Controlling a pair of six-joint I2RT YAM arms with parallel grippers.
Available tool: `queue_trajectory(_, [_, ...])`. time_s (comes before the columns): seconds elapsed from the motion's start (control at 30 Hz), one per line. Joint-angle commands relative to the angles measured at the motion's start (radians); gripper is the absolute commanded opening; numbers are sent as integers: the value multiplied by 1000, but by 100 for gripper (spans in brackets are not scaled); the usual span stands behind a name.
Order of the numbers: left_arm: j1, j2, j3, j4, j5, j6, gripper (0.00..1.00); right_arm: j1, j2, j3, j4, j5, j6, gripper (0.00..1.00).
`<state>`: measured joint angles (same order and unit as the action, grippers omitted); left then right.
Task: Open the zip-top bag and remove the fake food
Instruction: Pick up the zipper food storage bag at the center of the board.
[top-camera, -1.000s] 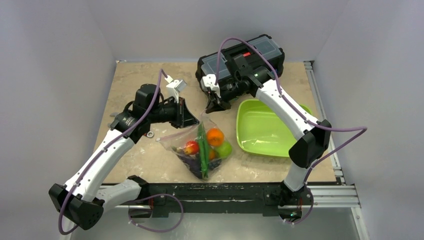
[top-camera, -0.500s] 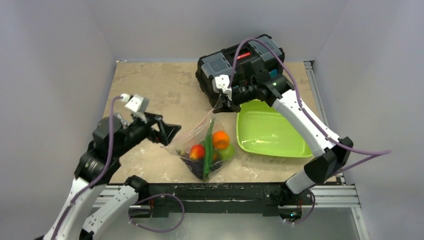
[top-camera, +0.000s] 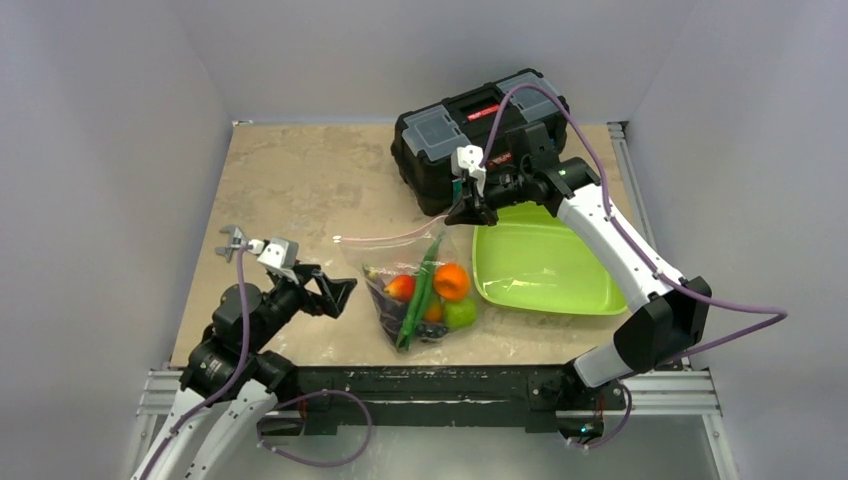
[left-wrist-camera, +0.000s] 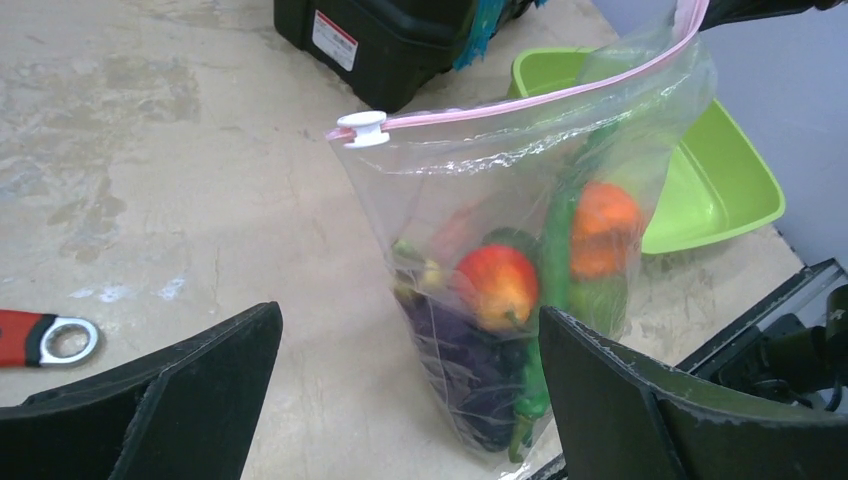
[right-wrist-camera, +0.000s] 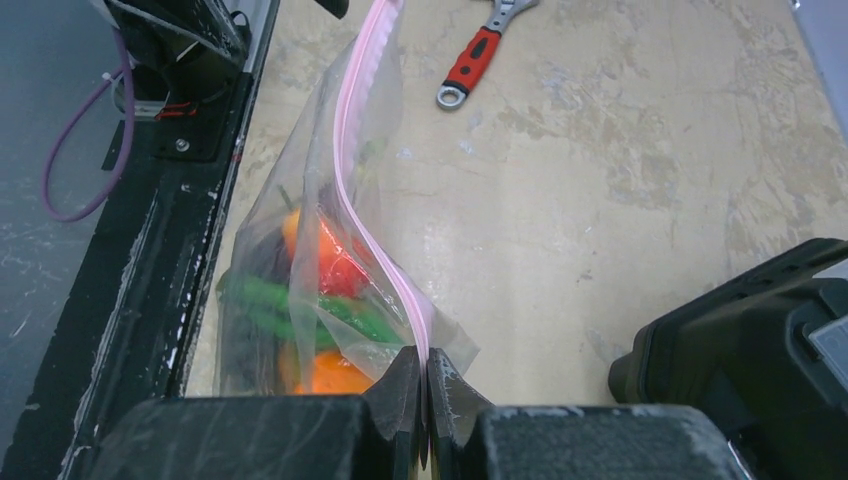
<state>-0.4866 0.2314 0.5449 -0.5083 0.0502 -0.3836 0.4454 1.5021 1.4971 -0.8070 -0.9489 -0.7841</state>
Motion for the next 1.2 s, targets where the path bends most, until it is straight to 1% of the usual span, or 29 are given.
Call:
queue_trajectory(0.0, [-2,12,-30,136,45,-68,100,3,-50,-17,44,-53,16,0])
queue_trajectory(0.13, [-2,21,-119,236,114,-116,97,3,-58,-36,48,-51,14,0])
queue_trajectory(0.2, [-2,16,-145,293,164,-101,95,3,-60,-37,45,-51,14,0])
queue_trajectory(0.27, [-2,12,-151,303,179,-78,95,3,-62,-40,43,-52,13,0])
queue_trajectory(0.33, [-3,8,-165,311,171,-70,95,3,-63,-39,41,-58,9,0])
queue_trajectory(0.43, [-2,15,-212,382,174,-106,96,3,-59,-37,29,-60,-1,0])
queue_trajectory(0.5, [-2,27,-241,435,200,-122,97,2,-60,-36,26,-61,-3,0])
queue_trajectory(0.53, [-2,32,-249,453,212,-123,99,2,-60,-35,25,-60,-3,0])
queue_trajectory(0.77, [-2,40,-274,492,194,-105,100,3,-57,-32,12,-67,-14,0])
queue_trajectory(0.83, [-2,45,-296,546,195,-98,100,2,-56,-32,11,-68,-15,0])
queue_trajectory(0.97, [-3,71,-349,639,231,-67,96,2,-59,-31,7,-70,-17,0])
queue_trajectory(1.17, [-2,103,-426,824,235,-30,95,2,-59,-28,-7,-84,-29,0])
